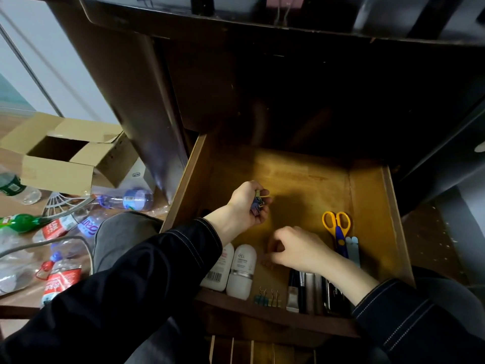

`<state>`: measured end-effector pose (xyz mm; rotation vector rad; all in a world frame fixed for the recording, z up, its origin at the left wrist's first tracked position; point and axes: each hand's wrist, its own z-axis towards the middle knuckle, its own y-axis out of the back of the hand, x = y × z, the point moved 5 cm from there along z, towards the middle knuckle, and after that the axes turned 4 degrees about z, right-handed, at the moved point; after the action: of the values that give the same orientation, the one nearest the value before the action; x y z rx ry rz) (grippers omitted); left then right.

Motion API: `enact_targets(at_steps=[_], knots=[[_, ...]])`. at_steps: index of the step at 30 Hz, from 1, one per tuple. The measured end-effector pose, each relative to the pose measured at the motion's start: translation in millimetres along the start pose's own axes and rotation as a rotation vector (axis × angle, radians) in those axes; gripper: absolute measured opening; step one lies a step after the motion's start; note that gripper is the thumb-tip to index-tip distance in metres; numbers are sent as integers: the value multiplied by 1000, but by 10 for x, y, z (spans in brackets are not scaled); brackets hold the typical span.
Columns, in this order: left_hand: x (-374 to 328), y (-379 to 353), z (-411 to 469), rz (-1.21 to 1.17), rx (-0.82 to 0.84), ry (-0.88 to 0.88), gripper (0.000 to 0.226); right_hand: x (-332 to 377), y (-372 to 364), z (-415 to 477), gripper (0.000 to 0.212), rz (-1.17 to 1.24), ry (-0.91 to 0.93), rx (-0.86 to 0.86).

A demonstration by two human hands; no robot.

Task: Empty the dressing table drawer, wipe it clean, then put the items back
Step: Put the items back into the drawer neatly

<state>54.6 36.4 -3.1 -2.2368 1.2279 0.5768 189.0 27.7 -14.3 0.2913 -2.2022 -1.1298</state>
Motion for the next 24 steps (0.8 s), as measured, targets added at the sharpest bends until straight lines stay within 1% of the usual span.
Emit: enact_targets(at_steps=[2, 5, 8, 11, 14, 24], knots=[[-1, 2, -4, 1, 0, -2, 16, -2, 4, -6, 9, 5, -8, 18], [-10, 5, -8, 3, 1, -5, 15, 14, 21, -18, 7, 88, -20, 51], [-13, 2, -14, 4, 6, -8, 15, 108, -47, -59, 11, 184, 27, 146], [-8, 3, -16, 2, 10, -5, 16, 156, -123, -106, 15, 163, 50, 218], [-8, 6, -15, 1, 8, -4, 16, 152, -182, -127, 15, 139, 52, 263], [-4, -3, -15, -5, 10, 3, 17, 180, -254, -150, 24, 162, 84, 329]])
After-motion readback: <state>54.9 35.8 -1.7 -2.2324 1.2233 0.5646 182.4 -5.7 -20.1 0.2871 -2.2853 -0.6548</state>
